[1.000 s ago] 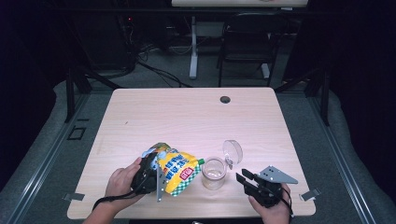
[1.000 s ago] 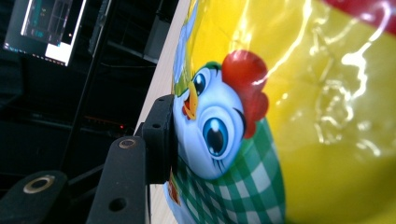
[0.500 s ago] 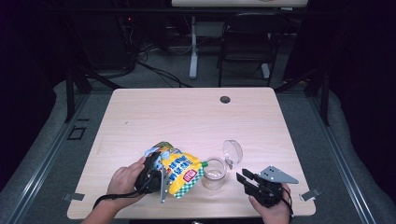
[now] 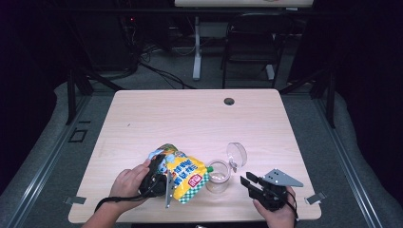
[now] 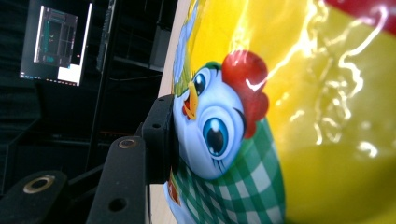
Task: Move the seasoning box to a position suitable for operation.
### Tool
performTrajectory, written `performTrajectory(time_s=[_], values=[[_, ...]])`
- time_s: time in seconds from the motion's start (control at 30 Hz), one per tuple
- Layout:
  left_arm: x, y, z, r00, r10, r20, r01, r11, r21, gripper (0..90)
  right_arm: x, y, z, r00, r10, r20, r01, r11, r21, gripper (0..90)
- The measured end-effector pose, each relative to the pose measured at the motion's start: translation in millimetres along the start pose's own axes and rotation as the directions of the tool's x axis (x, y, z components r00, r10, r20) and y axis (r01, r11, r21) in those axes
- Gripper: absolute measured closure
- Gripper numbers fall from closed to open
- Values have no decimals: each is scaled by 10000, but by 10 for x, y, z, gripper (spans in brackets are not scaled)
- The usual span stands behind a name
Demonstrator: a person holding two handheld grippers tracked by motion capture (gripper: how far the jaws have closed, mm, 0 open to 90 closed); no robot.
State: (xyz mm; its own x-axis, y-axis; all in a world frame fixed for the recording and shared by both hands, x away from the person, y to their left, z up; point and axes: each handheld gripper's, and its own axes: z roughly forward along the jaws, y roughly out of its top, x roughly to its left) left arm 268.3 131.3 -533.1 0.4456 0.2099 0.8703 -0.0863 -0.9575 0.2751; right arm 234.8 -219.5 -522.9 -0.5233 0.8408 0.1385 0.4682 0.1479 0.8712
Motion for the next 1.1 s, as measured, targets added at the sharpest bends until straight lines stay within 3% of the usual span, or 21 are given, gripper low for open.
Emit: performTrajectory(time_s=[0.83,1.1], values=[[3,89,15,9989,469,-98,-468,9988,172,545,55,11,13,9997,-162,-184,163,9999,45,699],[8,96,19,9987,492,-112,-490,9986,183,545,102,16,35,9987,-406,-324,413,9990,195,747]])
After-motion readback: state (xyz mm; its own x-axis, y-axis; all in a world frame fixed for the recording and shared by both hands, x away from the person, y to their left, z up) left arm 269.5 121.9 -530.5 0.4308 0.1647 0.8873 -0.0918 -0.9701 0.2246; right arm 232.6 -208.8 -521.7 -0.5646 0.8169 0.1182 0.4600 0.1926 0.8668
